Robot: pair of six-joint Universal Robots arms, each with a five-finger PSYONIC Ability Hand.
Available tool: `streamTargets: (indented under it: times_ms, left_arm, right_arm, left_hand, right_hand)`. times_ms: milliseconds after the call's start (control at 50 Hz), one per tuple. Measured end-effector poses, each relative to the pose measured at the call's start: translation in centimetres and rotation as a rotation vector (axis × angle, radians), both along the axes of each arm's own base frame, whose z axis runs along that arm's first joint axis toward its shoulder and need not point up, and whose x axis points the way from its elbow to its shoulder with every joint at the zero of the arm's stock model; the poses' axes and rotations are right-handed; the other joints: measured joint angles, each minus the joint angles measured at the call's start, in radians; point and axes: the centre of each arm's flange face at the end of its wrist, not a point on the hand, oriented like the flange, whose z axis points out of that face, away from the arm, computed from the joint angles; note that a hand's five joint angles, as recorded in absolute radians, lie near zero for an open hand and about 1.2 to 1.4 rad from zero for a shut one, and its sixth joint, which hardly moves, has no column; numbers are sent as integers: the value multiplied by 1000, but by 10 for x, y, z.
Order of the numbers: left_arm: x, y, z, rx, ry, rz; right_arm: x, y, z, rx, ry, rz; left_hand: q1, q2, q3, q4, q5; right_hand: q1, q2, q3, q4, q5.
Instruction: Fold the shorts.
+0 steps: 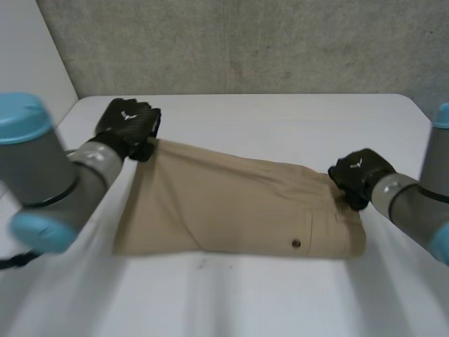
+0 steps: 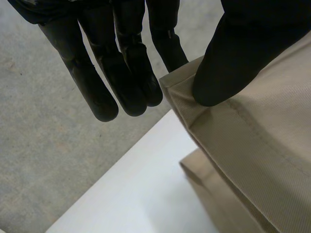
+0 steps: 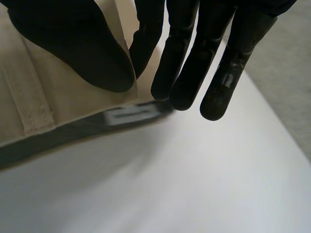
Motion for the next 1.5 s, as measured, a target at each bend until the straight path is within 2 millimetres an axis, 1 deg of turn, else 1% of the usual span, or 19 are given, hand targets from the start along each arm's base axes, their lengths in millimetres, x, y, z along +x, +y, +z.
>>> streamTargets:
  times_ms: [160,320,360,400,420,440,460,480,520,600,640,680,780,940,1080,1180,1400,1440,1500]
  left_arm:
    - [-35,-68,-45,-72,-17,19]
    - [-56,-97,-78,-176,5,-53]
    - [-61,-102,-85,-206,16,-76]
    - [-63,-104,-88,-221,21,-88]
    - [-65,-104,-89,-227,24,-94]
    - [-66,-104,-90,-231,25,-97]
    - [-66,-103,-89,-235,27,-100]
    - [-68,-102,-87,-241,30,-105]
    - [-69,-98,-82,-250,35,-109]
    - [-68,-84,-56,-279,51,-114]
    - [-68,-81,-51,-283,54,-115]
    - [-62,-64,-29,-294,62,-114]
    - [-49,-35,-7,-279,65,-107]
    - [-17,27,-19,-73,87,-83]
    - [3,67,-30,109,163,-64]
    - [10,82,-34,174,192,-55]
    - [12,82,-39,191,190,-48]
    - [11,82,-40,192,188,-47]
    - [11,82,-40,194,187,-47]
  right_arm:
    - [18,-46,-11,-171,-69,-90]
    - [36,-72,-27,-305,-116,-106]
    - [40,-79,-35,-330,-114,-110]
    - [42,-83,-39,-342,-108,-115]
    - [42,-85,-41,-349,-102,-121]
    - [43,-86,-42,-354,-100,-124]
    - [43,-88,-42,-359,-98,-128]
    - [42,-89,-39,-367,-102,-135]
    - [42,-89,-30,-384,-121,-145]
    - [37,-84,7,-424,-216,-175]
    - [36,-82,14,-428,-235,-180]
    - [30,-69,40,-429,-313,-193]
    - [21,-40,57,-359,-364,-192]
    - [6,21,16,-51,-308,-169]
    - [-3,44,-21,65,-281,-169]
    - [-5,44,-42,70,-284,-162]
    - [-3,27,-65,38,-280,-160]
    - [-4,21,-67,23,-282,-168]
    - [-8,14,-66,-5,-282,-188]
  left_hand:
    - [0,0,0,0,0]
    - [0,0,0,0,0]
    - [-19,-22,-11,-10,-10]
    - [-287,-254,-252,-254,-249]
    - [-287,-254,-252,-254,-249]
    - [-730,-648,-641,-651,-643]
    - [-748,-688,-681,-671,-662]
    - [-901,-914,-905,-910,-859]
    - [-916,-978,-970,-978,-909]
    - [-916,-994,-979,-990,-912]
    - [-916,-994,-979,-990,-912]
    - [-916,-995,-979,-990,-912]
    - [-916,-996,-979,-990,-912]
    - [-916,-996,-979,-990,-912]
    - [-916,-996,-979,-990,-912]
    - [-916,-996,-979,-990,-911]
    - [-916,-996,-979,-990,-912]
    - [-916,-996,-979,-990,-912]
    - [-916,-996,-979,-990,-912]
  right_hand:
    - [0,0,0,0,2]
    - [0,0,0,0,3]
    - [-98,-160,-141,-149,-124]
    - [-133,-197,-197,-186,-156]
    - [-543,-605,-598,-605,-558]
    - [-606,-704,-695,-682,-636]
    - [-705,-858,-840,-848,-810]
    - [-746,-933,-934,-941,-910]
    - [-746,-933,-934,-941,-910]
    - [-749,-958,-963,-957,-940]
    - [-749,-958,-963,-957,-940]
    - [-749,-958,-963,-957,-940]
    - [-749,-958,-963,-957,-940]
    - [-679,-863,-865,-874,-860]
    - [-546,-701,-702,-712,-719]
    - [-529,-676,-676,-690,-697]
    - [-418,-541,-548,-562,-574]
    - [-197,-216,-241,-254,-307]
    - [-134,-43,-65,-60,-126]
